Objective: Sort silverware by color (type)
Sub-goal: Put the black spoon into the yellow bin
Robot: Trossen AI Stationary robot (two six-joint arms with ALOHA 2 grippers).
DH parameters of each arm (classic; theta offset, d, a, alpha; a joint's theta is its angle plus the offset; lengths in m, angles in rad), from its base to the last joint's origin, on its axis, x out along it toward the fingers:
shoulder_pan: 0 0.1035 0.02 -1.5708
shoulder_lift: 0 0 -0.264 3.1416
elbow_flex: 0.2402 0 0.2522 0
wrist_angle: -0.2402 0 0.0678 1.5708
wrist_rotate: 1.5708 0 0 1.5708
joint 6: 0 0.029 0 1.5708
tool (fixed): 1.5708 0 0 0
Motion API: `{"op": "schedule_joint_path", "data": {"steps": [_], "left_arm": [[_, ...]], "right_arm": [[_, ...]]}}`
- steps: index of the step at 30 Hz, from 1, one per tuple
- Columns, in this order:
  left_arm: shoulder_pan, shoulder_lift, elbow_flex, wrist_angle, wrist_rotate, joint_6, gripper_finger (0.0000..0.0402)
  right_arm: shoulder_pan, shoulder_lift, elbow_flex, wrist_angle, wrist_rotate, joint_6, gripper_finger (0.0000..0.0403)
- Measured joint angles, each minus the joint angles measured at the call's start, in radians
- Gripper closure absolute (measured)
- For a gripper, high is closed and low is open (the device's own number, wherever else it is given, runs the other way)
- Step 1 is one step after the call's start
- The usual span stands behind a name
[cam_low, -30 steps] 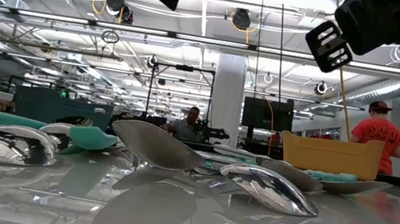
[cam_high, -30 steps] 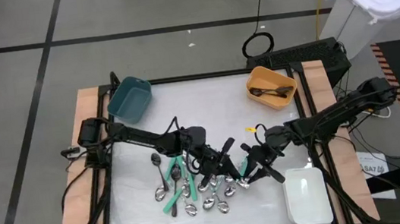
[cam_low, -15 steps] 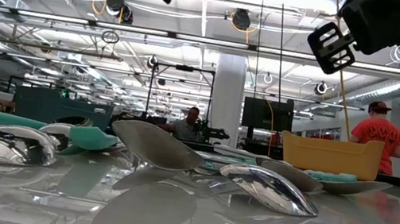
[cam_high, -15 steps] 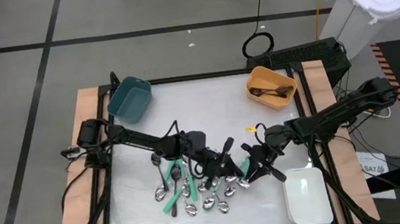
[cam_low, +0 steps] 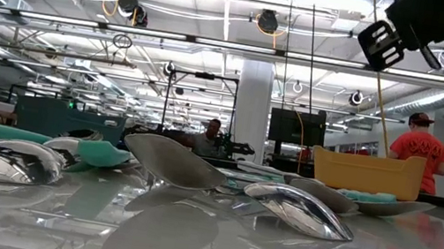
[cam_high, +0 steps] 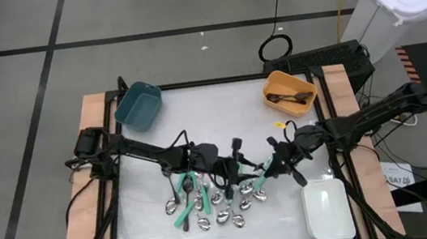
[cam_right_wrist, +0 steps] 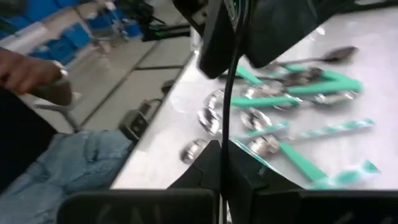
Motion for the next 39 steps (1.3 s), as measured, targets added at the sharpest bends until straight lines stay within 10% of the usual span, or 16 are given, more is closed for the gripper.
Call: {"op": "schedule_joint_path", "data": {"steps": [13, 23, 39], "left_arm": [[-0.002, -0.040, 0.001, -0.500, -0.141, -0.335, 0.0270], [-0.006, -0.036, -0.002, -0.626, -0.246, -0.330, 0.0270], [0.049, -0.232, -0.470, -0.071, -0.281, -0.385, 0.0270]], "right_arm": [[-0.028, -0.094, 0.057, -0.372, 0.434, 0.007, 0.0402], [-0.203, -0.093, 0.226, -0.636, 0.475, -0.119, 0.0402], [-0.608, -0.053, 0.279, -0.832, 0.469, -0.289, 0.0402]]}}
